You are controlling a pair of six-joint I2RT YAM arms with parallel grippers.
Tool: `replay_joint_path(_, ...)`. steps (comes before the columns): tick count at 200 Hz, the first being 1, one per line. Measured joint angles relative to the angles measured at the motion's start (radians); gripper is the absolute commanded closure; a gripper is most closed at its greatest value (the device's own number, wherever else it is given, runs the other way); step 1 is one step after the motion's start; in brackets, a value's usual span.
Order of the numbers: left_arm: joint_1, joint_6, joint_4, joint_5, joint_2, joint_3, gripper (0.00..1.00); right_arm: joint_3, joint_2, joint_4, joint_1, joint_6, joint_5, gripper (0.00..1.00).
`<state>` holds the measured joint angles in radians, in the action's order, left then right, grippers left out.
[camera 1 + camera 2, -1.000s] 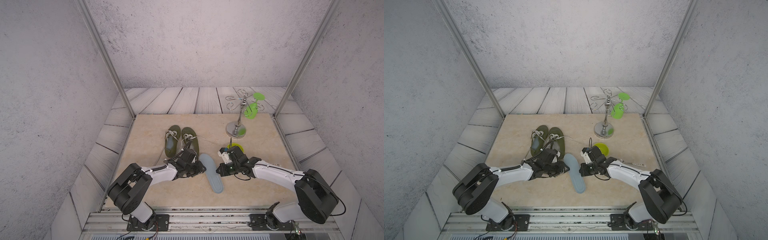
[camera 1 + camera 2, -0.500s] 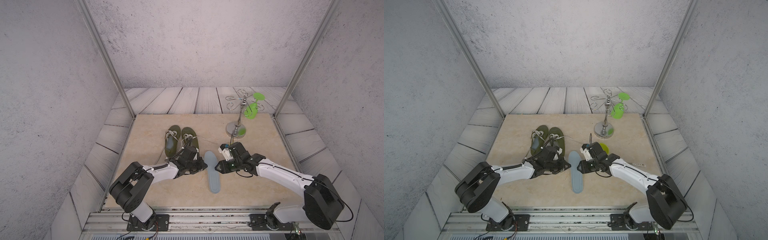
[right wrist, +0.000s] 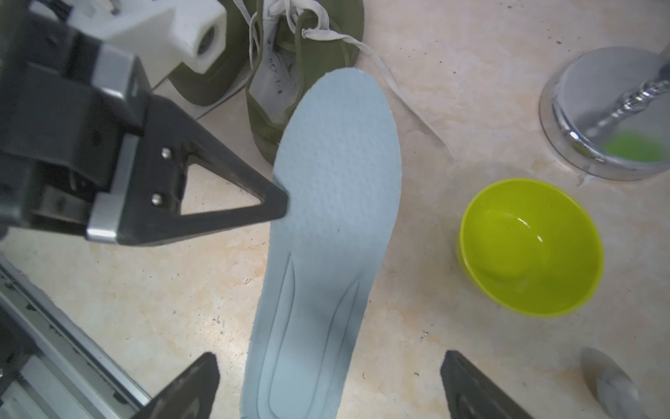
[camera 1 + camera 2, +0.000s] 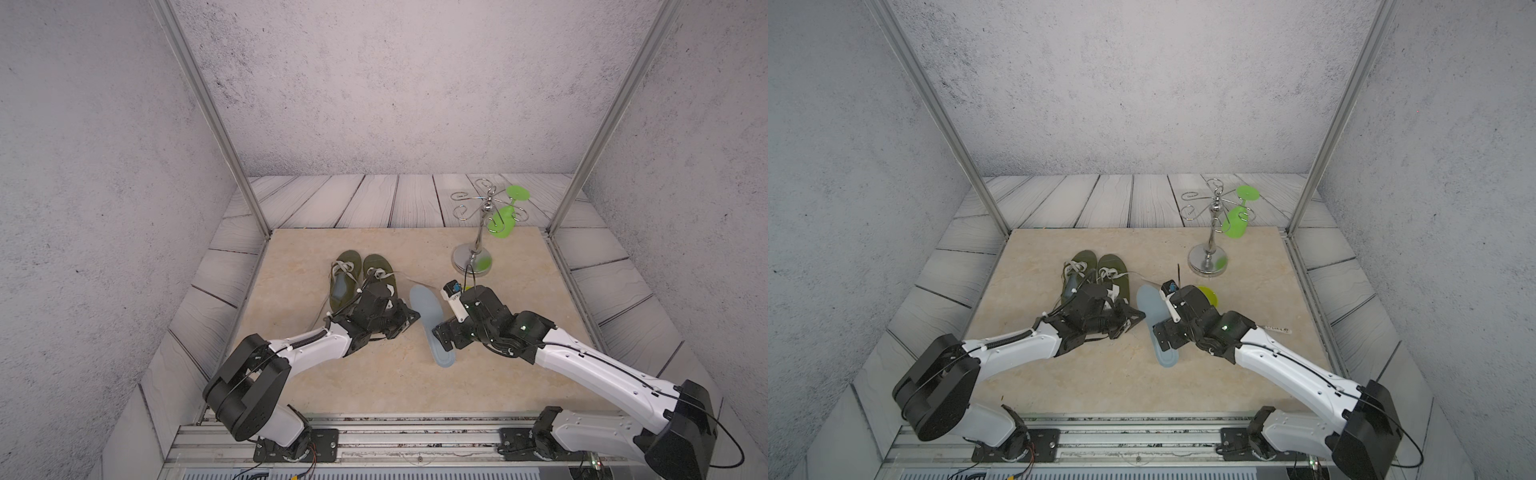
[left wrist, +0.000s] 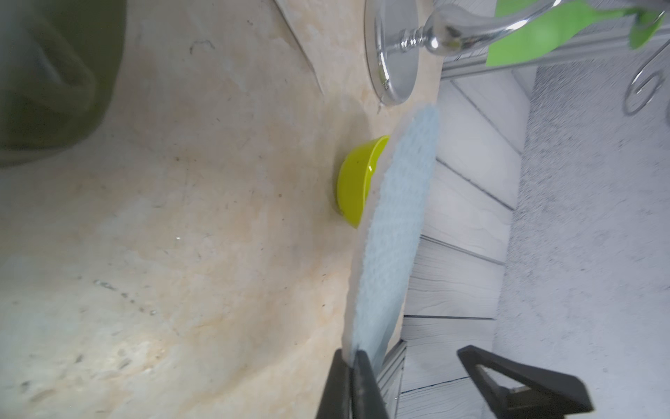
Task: Insert the insole into the shoe
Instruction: Pick up the insole from the center of the board.
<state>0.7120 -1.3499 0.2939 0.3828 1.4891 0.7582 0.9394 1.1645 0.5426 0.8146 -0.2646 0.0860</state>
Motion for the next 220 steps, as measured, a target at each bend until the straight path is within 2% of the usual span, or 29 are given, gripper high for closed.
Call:
replay_joint_path(44,0.0,-0.153,0.078,-0.014,0.007,0.0,1.0,-0.003,-0.017,-0.008,0.02,0.016,0.021,0.0)
replay_joint_path(71,0.002,-0.204,0.108,-0.031,0.007,-0.001,1.0,-0.008,-0.016,-0.027,0.02,0.014,0.018,0.01)
replay_joint_path(148,0.002,-0.255,0.144,-0.047,0.007,-0.032,1.0,-0.012,0.075,-0.039,0.02,0.007,0.055,0.0)
replay_joint_path(198,0.002,-0.272,0.16,-0.053,0.007,-0.046,1.0,-0.012,0.102,-0.038,0.02,0.007,0.056,0.1)
replay_joint_path(220,0.002,-0.278,0.17,-0.058,0.007,-0.056,1.0,-0.011,0.117,-0.037,0.02,0.008,0.055,0.08)
